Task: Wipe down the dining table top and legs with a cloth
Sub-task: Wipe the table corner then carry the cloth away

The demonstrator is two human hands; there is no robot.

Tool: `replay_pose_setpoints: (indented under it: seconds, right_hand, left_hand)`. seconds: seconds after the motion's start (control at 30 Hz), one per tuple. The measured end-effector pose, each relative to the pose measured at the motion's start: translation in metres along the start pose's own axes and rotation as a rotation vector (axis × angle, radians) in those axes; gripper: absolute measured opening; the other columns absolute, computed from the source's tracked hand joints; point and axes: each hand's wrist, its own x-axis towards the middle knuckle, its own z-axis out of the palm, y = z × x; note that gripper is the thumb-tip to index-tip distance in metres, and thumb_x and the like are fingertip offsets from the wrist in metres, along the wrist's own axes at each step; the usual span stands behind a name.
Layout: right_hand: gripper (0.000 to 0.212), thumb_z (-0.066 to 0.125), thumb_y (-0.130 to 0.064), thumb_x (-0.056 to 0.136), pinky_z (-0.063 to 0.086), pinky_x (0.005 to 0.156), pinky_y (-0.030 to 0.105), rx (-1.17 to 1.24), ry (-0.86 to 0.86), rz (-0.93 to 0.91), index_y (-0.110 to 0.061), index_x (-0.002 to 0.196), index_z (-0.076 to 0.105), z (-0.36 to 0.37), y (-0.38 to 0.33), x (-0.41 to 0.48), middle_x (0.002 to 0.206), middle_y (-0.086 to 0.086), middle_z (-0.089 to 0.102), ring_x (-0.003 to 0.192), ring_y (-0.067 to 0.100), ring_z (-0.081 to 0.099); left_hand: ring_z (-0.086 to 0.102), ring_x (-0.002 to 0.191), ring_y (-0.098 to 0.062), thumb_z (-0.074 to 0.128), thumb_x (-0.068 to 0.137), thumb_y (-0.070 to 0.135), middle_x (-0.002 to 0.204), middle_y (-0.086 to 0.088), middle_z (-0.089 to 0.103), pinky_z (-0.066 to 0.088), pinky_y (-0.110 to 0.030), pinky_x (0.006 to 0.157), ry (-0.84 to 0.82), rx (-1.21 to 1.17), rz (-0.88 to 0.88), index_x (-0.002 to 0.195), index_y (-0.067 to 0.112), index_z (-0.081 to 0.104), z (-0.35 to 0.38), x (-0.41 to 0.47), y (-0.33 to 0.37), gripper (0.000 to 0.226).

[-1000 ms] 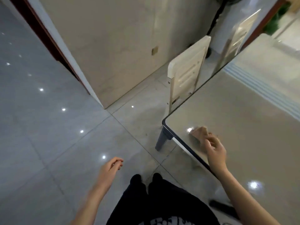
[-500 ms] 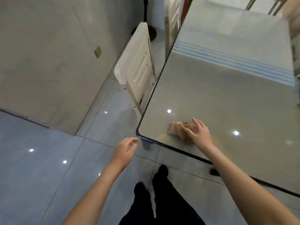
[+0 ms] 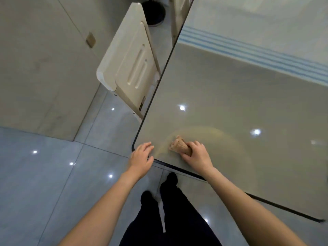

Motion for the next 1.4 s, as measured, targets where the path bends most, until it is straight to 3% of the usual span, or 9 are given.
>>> replay_pose_setpoints:
  seconds: [0.13,0.3,0.63,0.73,0.87,1.0,1.17,1.3,1.4]
  right_hand:
    - [0.019,0.075,-0.027,0.078,0.04,0.063,0.03,0.434,0.066,0.214,-0.011,0.082,0.067,-0.009,-0.006,-0.005,0.075,0.004,0.064,0.073,0.02,0.057]
    - [0.019,0.073,-0.013,0.084,0.041,0.057,0.023,0.895,0.152,0.346,0.005,0.088,0.067,-0.04,-0.016,-0.029,0.074,0.007,0.064,0.068,0.014,0.055]
    - [0.01,0.07,-0.009,0.087,0.048,0.061,0.017,1.117,0.541,0.392,-0.001,0.093,0.067,-0.049,-0.051,-0.137,0.08,0.007,0.068,0.071,0.011,0.062]
    - [0.006,0.07,-0.008,0.087,0.049,0.059,0.013,1.137,0.675,0.504,-0.007,0.092,0.067,-0.015,-0.06,-0.179,0.079,0.002,0.069,0.064,-0.001,0.063]
    - [0.013,0.072,-0.011,0.085,0.05,0.06,0.016,1.204,0.812,0.72,-0.004,0.096,0.07,0.048,-0.067,-0.23,0.079,0.0,0.072,0.07,0.007,0.065]
    - [0.012,0.074,-0.02,0.085,0.052,0.072,0.031,1.252,0.896,0.911,-0.014,0.094,0.07,0.095,-0.074,-0.275,0.088,0.006,0.073,0.083,0.02,0.067]
    - [0.006,0.07,-0.017,0.088,0.051,0.08,0.04,1.282,1.05,1.023,-0.017,0.085,0.065,0.117,-0.079,-0.323,0.088,0.009,0.069,0.082,0.022,0.063]
    - [0.007,0.071,-0.022,0.087,0.05,0.072,0.032,1.332,1.146,1.114,-0.016,0.089,0.067,0.138,-0.07,-0.362,0.086,0.002,0.07,0.081,0.017,0.065]
    - [0.009,0.07,-0.02,0.088,0.049,0.062,0.021,1.35,1.221,1.186,-0.012,0.092,0.068,0.15,-0.054,-0.391,0.083,0.002,0.069,0.075,0.013,0.062]
  left_hand:
    - [0.044,0.13,-0.022,0.027,0.076,0.044,0.14,-0.003,0.05,0.033,-0.032,0.108,-0.032,-0.014,-0.003,0.128,0.01,0.058,-0.007,-0.001,0.002,0.069]
    - [0.055,0.115,-0.022,0.039,0.079,0.034,0.123,-0.007,0.059,0.043,-0.035,0.098,-0.045,-0.238,-0.043,0.122,0.01,0.06,-0.027,-0.003,0.015,0.054]
    - [0.062,0.096,-0.009,0.054,0.093,0.021,0.101,0.003,0.067,0.047,-0.023,0.081,-0.117,-0.429,0.211,0.101,0.02,0.065,-0.071,-0.019,0.005,0.014]
    - [0.064,0.095,-0.015,0.053,0.095,0.016,0.099,-0.001,0.069,0.05,-0.032,0.085,-0.213,-0.379,0.245,0.099,0.017,0.066,-0.074,-0.026,-0.022,0.013]
    - [0.064,0.092,-0.017,0.054,0.094,0.014,0.092,0.003,0.07,0.049,-0.038,0.083,-0.308,-0.289,0.229,0.087,0.029,0.066,-0.079,-0.032,-0.067,0.02]
    - [0.063,0.094,-0.019,0.049,0.086,0.035,0.094,0.005,0.069,0.048,-0.042,0.086,-0.404,-0.245,0.207,0.086,0.033,0.064,-0.08,-0.039,-0.078,0.015]
    - [0.062,0.097,-0.018,0.05,0.094,0.025,0.099,0.003,0.068,0.048,-0.04,0.087,-0.518,-0.17,0.28,0.094,0.029,0.064,-0.055,-0.04,-0.044,0.014]
    - [0.063,0.09,-0.016,0.049,0.095,0.014,0.095,0.0,0.068,0.049,-0.029,0.075,-0.623,-0.117,0.399,0.094,0.023,0.065,-0.019,-0.05,0.014,0.018]
    - [0.063,0.093,-0.015,0.05,0.095,0.018,0.096,0.003,0.068,0.05,-0.035,0.083,-0.686,-0.035,0.465,0.094,0.026,0.065,0.013,-0.06,0.056,0.017]
